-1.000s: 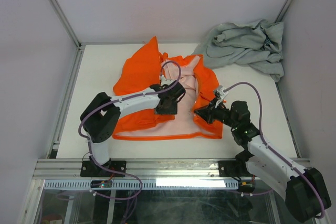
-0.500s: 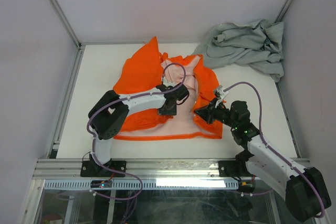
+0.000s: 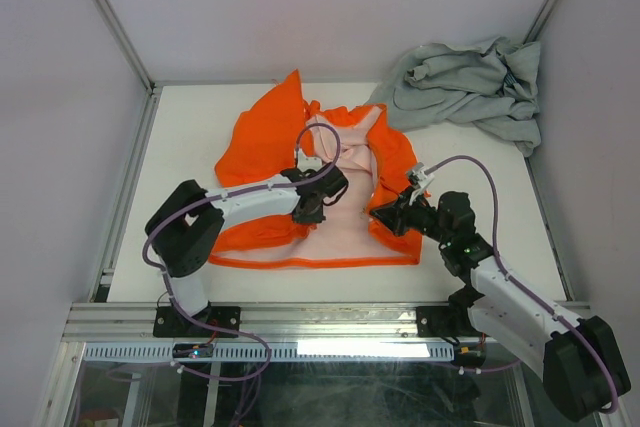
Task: Zip up the jacket
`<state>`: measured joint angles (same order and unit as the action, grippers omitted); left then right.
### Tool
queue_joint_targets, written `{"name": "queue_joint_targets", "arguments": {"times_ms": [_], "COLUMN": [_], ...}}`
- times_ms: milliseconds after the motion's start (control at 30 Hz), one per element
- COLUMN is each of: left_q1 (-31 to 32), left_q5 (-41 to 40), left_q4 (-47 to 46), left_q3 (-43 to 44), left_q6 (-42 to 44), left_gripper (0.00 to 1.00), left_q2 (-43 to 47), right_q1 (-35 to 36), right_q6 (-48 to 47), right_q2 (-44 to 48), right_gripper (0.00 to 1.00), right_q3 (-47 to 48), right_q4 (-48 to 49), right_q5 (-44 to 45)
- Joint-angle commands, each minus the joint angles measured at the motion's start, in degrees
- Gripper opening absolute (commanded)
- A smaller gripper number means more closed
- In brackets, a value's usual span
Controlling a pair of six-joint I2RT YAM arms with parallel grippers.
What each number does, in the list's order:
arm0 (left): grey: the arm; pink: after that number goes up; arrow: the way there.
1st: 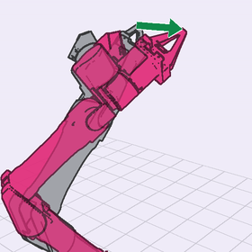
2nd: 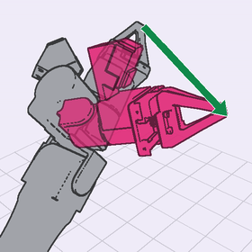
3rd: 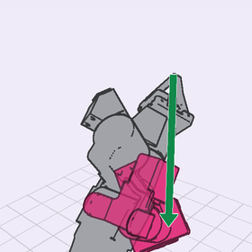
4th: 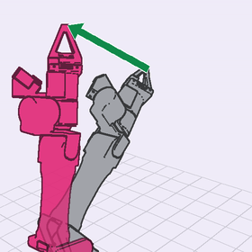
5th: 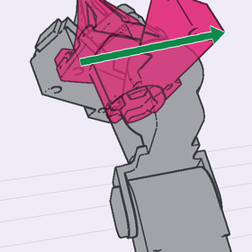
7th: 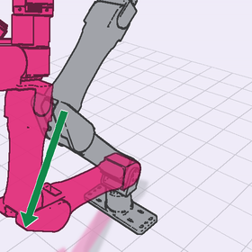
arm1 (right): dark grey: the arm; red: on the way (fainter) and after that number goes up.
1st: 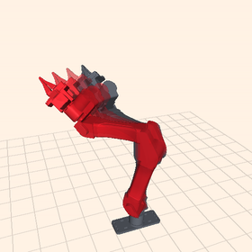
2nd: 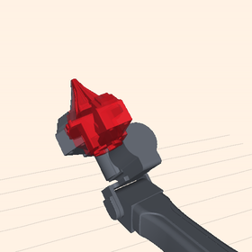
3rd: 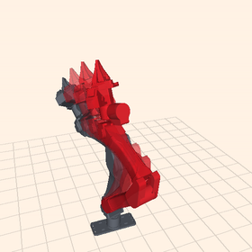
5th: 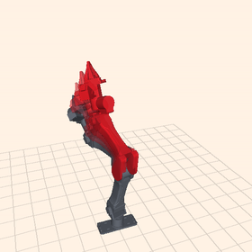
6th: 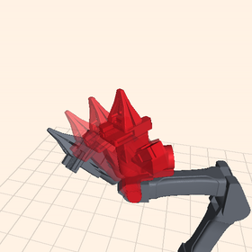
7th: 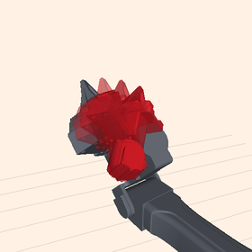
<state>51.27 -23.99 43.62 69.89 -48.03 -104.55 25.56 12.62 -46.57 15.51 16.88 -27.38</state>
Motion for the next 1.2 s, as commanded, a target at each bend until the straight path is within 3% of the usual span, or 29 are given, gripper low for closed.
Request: {"name": "queue_joint_targets", "arguments": {"times_ms": [0,400,533,600,967,1167], "left_q1": [-1.8,-10.1,-10.5,-10.6,-10.6,-10.6], "left_q5": [0.7,13.7,17.4,20.6,30.0,31.0], "left_q4": [-1.1,-12.0,-15.8,-20.1,-51.6,-69.6], "left_q3": [-2.5,-13.5,-15.0,-16.5,-32.9,-39.6], "left_q6": [1.4,2.8,4.6,5.7,10.5,14.6], "left_gripper": [0.24,0.24,0.09,0.0,0.0,0.0], "left_q2": [7.3,15.8,17.1,18.5,35.7,38.9], "right_q1": [-0.3,-0.2,-0.2,-0.2,-0.2,-0.2], "right_q6": [0.3,0.1,-0.1,-0.1,0.5,2.0], "right_q2": [-0.3,-0.8,-1.1,-1.3,-3.0,-5.5], "right_gripper": [0.0,0.0,0.0,0.0,0.0,0.0], "right_q3": [1.0,1.2,1.3,1.5,4.9,10.2], "right_q4": [2.9,2.5,2.6,2.7,3.8,2.8], "right_q5": [1.0,0.9,0.4,-0.1,-8.6,-14.7]}}
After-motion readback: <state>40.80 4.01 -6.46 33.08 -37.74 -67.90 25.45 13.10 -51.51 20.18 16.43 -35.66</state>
